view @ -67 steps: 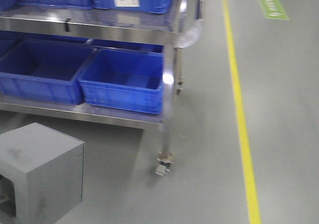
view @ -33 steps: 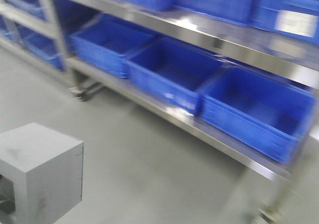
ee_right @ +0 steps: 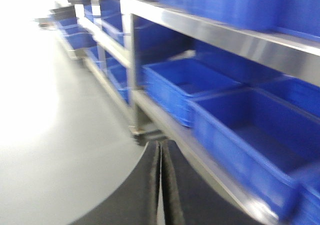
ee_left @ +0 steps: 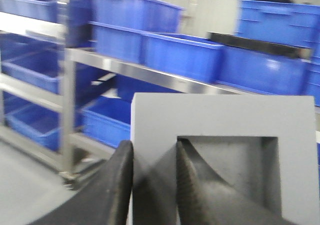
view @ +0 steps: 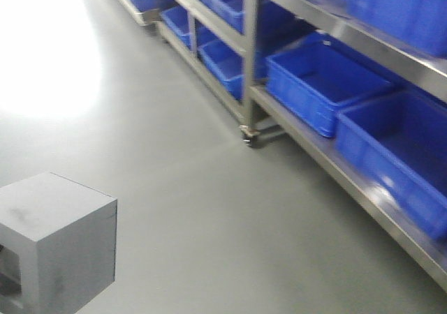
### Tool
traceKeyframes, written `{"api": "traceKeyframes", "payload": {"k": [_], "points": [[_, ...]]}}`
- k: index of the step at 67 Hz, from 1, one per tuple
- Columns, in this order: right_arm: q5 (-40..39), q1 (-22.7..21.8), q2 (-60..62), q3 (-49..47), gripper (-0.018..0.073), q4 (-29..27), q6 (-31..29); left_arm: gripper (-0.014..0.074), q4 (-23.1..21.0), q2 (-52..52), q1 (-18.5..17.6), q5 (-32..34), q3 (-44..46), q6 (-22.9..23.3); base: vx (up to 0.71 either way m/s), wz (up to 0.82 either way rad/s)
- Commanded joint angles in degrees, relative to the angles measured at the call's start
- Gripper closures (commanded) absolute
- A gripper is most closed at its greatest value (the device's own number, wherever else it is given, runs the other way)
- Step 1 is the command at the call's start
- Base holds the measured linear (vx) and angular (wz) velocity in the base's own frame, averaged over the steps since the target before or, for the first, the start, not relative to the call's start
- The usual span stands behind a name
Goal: Sort gray base to blue bin
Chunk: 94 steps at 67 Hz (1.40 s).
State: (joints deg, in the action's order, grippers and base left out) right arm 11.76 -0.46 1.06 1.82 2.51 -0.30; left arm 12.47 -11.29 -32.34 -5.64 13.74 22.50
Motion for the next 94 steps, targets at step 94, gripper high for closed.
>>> {"api": "traceKeyframes", "payload": {"k": [94], "points": [[-4.62,0.18,0.43,0.29,0.0564,0.49,-0.39,0.0603,-0.25,-0.33,-0.30,6.28,1.79,0.33,0.31,0.36]]}}
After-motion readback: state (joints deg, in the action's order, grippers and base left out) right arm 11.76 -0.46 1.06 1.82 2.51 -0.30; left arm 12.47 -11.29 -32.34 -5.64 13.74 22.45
